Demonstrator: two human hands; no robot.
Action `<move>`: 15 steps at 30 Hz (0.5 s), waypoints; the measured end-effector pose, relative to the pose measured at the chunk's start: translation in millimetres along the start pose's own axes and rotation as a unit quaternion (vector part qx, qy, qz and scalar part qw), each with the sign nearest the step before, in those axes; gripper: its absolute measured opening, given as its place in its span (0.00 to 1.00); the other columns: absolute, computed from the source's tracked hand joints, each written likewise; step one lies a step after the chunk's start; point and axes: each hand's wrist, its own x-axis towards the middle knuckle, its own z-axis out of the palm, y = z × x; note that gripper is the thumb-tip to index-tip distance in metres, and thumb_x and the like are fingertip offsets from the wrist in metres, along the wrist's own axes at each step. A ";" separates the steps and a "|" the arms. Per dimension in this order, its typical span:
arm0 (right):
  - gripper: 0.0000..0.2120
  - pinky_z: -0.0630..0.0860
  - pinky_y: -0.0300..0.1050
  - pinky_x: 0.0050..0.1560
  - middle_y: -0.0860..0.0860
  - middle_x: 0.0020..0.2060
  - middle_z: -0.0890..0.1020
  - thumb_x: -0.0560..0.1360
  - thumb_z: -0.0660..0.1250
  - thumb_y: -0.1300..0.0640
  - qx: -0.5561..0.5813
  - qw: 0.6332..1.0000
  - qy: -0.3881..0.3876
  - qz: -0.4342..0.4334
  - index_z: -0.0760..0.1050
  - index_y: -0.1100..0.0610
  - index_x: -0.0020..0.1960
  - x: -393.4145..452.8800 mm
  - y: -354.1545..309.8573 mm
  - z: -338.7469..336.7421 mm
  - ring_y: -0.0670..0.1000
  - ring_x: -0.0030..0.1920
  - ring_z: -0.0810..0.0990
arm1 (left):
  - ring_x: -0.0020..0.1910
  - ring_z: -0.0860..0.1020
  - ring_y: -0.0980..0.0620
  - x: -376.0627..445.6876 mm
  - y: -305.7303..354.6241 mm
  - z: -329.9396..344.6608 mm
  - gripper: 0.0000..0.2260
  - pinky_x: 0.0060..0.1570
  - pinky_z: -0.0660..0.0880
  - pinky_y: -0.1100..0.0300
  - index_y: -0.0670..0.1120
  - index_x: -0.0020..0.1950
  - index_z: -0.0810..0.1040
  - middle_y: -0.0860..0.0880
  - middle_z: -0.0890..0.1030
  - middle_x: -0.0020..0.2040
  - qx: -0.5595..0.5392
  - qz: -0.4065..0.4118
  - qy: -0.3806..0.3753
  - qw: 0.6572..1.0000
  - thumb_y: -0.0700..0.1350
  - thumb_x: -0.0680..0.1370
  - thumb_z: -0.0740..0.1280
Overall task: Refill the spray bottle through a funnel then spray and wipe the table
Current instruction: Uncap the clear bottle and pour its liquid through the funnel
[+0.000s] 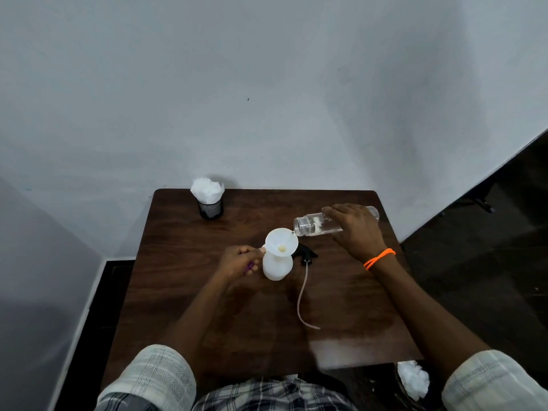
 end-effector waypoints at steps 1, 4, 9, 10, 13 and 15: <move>0.28 0.77 0.53 0.54 0.51 0.52 0.85 0.60 0.79 0.60 0.004 1.000 -0.005 0.005 0.82 0.53 0.60 -0.4 -0.8 1.4 0.59 0.52 0.83 | 0.29 0.77 0.53 -0.4 0.9 -0.8 0.10 0.24 0.71 0.65 0.37 0.47 0.85 0.46 0.81 0.33 0.000 -0.002 0.003 1.000 0.44 0.76 0.75; 0.25 0.78 0.51 0.50 0.50 0.51 0.86 0.63 0.80 0.55 0.020 0.999 -0.005 0.025 0.81 0.52 0.60 -3.1 -4.5 4.1 0.57 0.50 0.84 | 0.28 0.77 0.53 -0.5 2.0 -4.1 0.12 0.25 0.70 0.63 0.39 0.44 0.85 0.45 0.80 0.33 -0.011 0.000 0.018 1.000 0.48 0.77 0.74; 0.28 0.81 0.52 0.45 0.50 0.54 0.85 0.65 0.80 0.51 0.094 0.993 -0.006 0.072 0.79 0.50 0.63 -5.1 -11.3 4.8 0.57 0.50 0.84 | 0.30 0.79 0.47 -0.8 15.8 -14.8 0.17 0.27 0.71 0.59 0.39 0.43 0.85 0.43 0.82 0.33 -0.040 -0.004 0.091 0.995 0.53 0.79 0.68; 0.29 0.81 0.52 0.46 0.50 0.54 0.85 0.64 0.81 0.49 0.118 0.989 -0.003 0.094 0.79 0.50 0.64 -4.5 -12.1 5.5 0.56 0.51 0.84 | 0.30 0.79 0.45 -1.2 21.2 -16.7 0.16 0.27 0.70 0.60 0.38 0.43 0.84 0.42 0.81 0.33 -0.053 0.001 0.099 0.994 0.51 0.78 0.66; 0.32 0.81 0.50 0.50 0.48 0.54 0.86 0.62 0.82 0.43 0.206 0.966 0.007 0.154 0.80 0.49 0.64 0.0 -12.8 7.8 0.51 0.52 0.84 | 0.27 0.77 0.45 -2.8 47.1 -19.4 0.15 0.23 0.68 0.63 0.36 0.45 0.81 0.39 0.79 0.33 -0.081 0.026 0.107 0.991 0.45 0.78 0.59; 0.30 0.81 0.46 0.48 0.45 0.48 0.86 0.62 0.83 0.41 0.276 0.945 0.013 0.174 0.81 0.48 0.60 5.3 -15.8 5.8 0.45 0.47 0.84 | 0.24 0.75 0.45 -1.1 68.6 -17.6 0.13 0.21 0.66 0.65 0.36 0.45 0.79 0.38 0.76 0.33 -0.090 0.053 0.109 0.989 0.42 0.78 0.57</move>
